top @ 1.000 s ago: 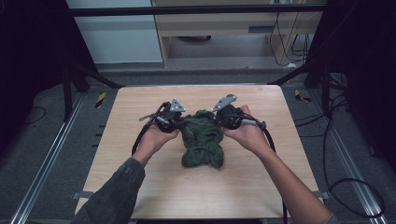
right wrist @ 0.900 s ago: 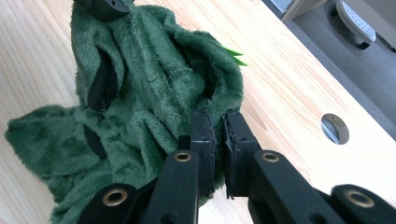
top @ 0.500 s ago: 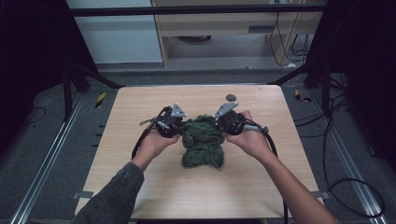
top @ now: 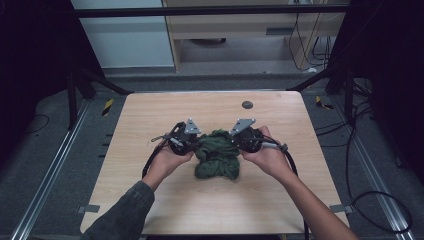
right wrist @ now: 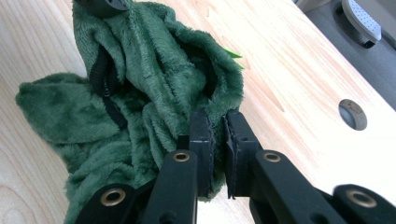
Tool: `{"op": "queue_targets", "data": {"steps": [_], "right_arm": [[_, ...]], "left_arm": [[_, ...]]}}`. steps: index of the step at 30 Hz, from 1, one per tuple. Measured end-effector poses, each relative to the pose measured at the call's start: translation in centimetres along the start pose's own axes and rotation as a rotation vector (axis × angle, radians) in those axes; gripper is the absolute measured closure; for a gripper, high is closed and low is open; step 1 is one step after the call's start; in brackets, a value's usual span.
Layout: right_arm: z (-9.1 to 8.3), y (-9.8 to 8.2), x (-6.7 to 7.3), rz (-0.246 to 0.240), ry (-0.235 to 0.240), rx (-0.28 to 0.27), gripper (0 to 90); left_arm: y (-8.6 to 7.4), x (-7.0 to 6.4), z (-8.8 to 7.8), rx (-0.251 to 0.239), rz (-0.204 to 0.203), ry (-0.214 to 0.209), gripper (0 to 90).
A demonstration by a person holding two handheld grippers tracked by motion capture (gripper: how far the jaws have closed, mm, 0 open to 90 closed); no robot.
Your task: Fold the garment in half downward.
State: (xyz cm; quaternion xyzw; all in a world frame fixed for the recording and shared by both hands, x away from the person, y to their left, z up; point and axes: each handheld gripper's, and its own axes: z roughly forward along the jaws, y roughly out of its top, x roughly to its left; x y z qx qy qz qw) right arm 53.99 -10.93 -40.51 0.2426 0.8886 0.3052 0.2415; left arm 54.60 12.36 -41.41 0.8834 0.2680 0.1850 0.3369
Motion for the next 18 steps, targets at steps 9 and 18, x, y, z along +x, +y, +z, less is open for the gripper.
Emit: {"op": "queue_targets", "data": {"steps": [9,18], "right_arm": [[-0.3,-0.9,1.0,0.002,0.000,-0.017,82.1],[-1.2,-1.0,2.1,-0.017,-0.009,-0.034,82.1]], "left_arm": [[-0.8,-0.9,-0.6,-0.021,0.004,-0.013,79.6],[-1.4,-1.6,-1.1,-0.030,0.005,-0.008,78.7]]}}
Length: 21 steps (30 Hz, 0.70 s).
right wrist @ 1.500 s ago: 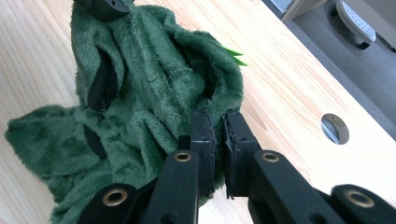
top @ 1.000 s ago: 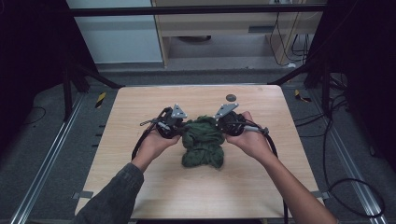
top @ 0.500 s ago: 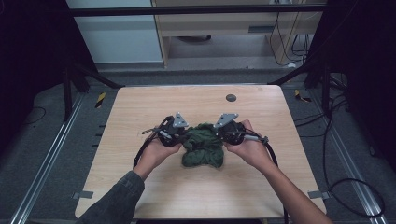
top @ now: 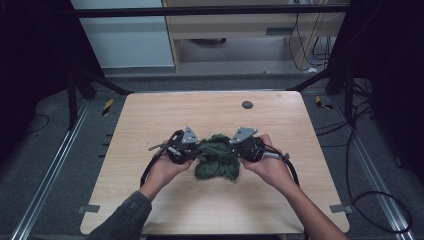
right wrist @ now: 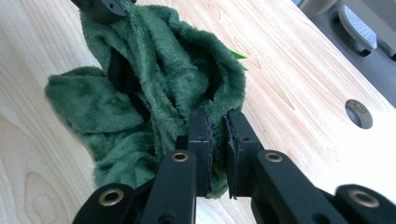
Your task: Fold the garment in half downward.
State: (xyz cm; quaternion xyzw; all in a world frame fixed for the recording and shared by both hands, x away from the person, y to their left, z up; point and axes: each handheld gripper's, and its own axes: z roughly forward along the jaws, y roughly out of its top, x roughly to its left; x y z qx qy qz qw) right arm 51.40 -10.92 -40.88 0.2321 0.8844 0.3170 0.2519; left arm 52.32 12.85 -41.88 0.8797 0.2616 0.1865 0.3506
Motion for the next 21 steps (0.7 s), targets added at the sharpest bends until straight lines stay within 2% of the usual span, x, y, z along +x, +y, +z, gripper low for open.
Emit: {"op": "queue_targets", "data": {"steps": [8,14,19,21], "right_arm": [[-0.1,-0.2,0.8,-0.015,0.005,-0.006,81.9],[-0.2,-0.8,2.0,-0.027,0.011,-0.013,81.8],[-0.5,-1.3,2.9,-0.057,0.018,-0.011,81.6],[-0.6,-1.4,3.0,-0.056,0.018,-0.012,81.6]], "left_arm": [[-1.4,-0.6,0.1,0.001,-0.012,-0.012,77.2],[-2.6,-1.1,0.1,0.006,-0.021,-0.020,73.9],[-2.6,-1.4,-0.7,-0.010,-0.029,-0.019,61.0],[-2.3,-1.4,-1.2,-0.028,-0.035,-0.017,59.8]]}}
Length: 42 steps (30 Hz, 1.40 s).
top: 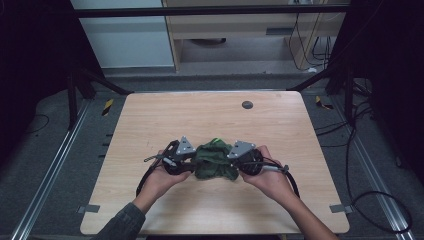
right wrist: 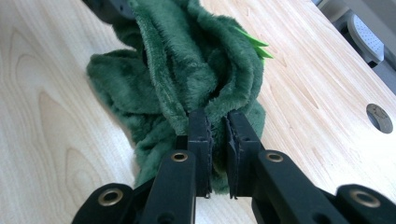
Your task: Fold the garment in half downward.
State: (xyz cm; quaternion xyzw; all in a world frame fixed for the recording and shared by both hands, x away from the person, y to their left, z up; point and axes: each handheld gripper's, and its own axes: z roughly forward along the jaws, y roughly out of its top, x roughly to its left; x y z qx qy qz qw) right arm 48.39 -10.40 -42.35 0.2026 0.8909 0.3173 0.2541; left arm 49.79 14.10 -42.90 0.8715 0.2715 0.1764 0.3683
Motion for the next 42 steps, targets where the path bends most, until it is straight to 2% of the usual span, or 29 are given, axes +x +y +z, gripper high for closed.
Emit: {"op": "queue_targets", "data": {"steps": [3,7,9,11,18,23,25,26,27,31,32,37,42], "right_arm": [[-0.1,-0.2,0.2,-0.005,0.006,0.000,81.5],[-0.1,-0.4,0.4,-0.005,0.013,0.001,81.3],[0.0,-0.5,0.5,-0.004,0.015,0.002,81.2],[0.0,-0.5,0.6,-0.008,0.018,0.005,81.1],[-0.1,-0.6,0.6,-0.010,0.022,0.009,80.6],[-0.2,-0.7,0.6,-0.015,0.029,0.012,80.3],[-0.2,-0.8,0.7,-0.017,0.031,0.009,80.3],[-0.2,-0.8,0.8,-0.012,0.030,0.008,80.3],[-0.2,-0.8,0.8,-0.012,0.030,0.008,80.3],[-0.1,-1.1,1.0,-0.010,0.035,0.005,80.2],[-0.1,-1.1,1.0,-0.010,0.035,0.005,80.2],[-0.1,-1.2,1.2,-0.005,0.037,0.004,80.2],[-0.3,-1.3,1.5,0.000,0.036,0.002,79.5]], "left_arm": [[0.5,0.0,-0.8,-0.022,0.000,-0.006,58.1],[1.0,0.5,-1.2,-0.040,0.003,0.018,57.6],[1.2,1.2,-1.0,-0.032,-0.003,0.023,58.3],[1.4,1.8,-0.6,-0.028,-0.026,0.013,59.2],[1.9,2.7,1.0,0.015,-0.036,-0.005,61.4],[2.1,2.7,2.2,0.040,-0.041,-0.026,64.8],[2.1,2.7,2.5,0.056,-0.034,-0.035,68.2],[2.1,2.6,2.7,0.063,-0.037,-0.037,73.3],[2.0,2.6,2.7,0.069,-0.034,-0.044,73.3],[1.9,2.5,2.8,0.071,-0.032,-0.041,83.6],[1.9,2.5,2.8,0.075,-0.024,-0.037,83.6],[1.8,2.0,2.4,0.060,-0.009,-0.023,87.2],[1.4,1.4,1.4,0.021,0.005,-0.009,87.2]]}}
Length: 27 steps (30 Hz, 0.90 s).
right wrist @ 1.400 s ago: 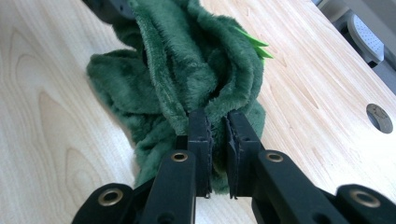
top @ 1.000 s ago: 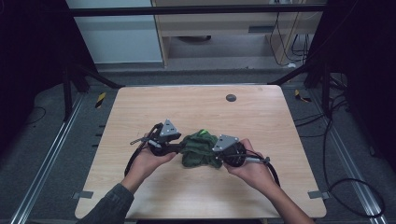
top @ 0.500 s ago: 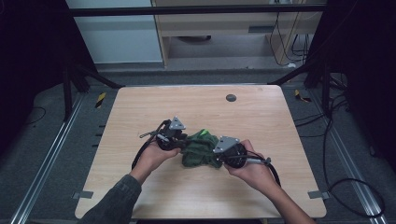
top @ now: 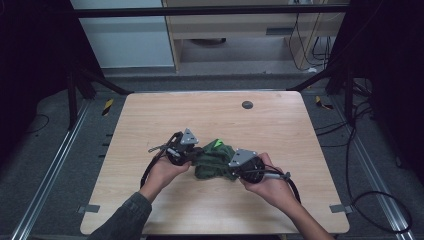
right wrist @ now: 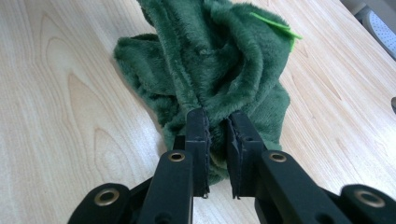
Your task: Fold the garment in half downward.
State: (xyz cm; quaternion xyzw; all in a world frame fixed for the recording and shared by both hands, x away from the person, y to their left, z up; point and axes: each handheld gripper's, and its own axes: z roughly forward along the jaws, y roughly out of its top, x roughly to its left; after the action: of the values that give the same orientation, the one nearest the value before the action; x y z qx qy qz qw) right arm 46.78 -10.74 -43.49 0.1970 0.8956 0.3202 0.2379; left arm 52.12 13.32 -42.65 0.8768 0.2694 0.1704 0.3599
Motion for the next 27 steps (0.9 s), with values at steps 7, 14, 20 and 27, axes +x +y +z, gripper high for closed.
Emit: {"op": "queue_targets", "data": {"steps": [7,14,20,27], "right_arm": [[0.0,-0.6,0.5,0.008,0.008,0.006,77.9],[0.0,-1.3,1.1,0.020,0.017,0.014,77.3],[0.0,-1.7,1.4,0.028,0.022,0.015,76.1],[0.3,-2.2,1.7,0.035,0.029,0.026,74.1]], "left_arm": [[-1.3,-1.4,-0.9,-0.022,0.022,-0.022,87.0],[-2.5,-2.7,-1.0,-0.026,0.044,-0.019,87.3],[-3.8,-3.7,-0.9,-0.030,0.051,-0.022,87.3],[-5.0,-4.2,-0.7,-0.031,0.037,-0.031,86.4]]}}
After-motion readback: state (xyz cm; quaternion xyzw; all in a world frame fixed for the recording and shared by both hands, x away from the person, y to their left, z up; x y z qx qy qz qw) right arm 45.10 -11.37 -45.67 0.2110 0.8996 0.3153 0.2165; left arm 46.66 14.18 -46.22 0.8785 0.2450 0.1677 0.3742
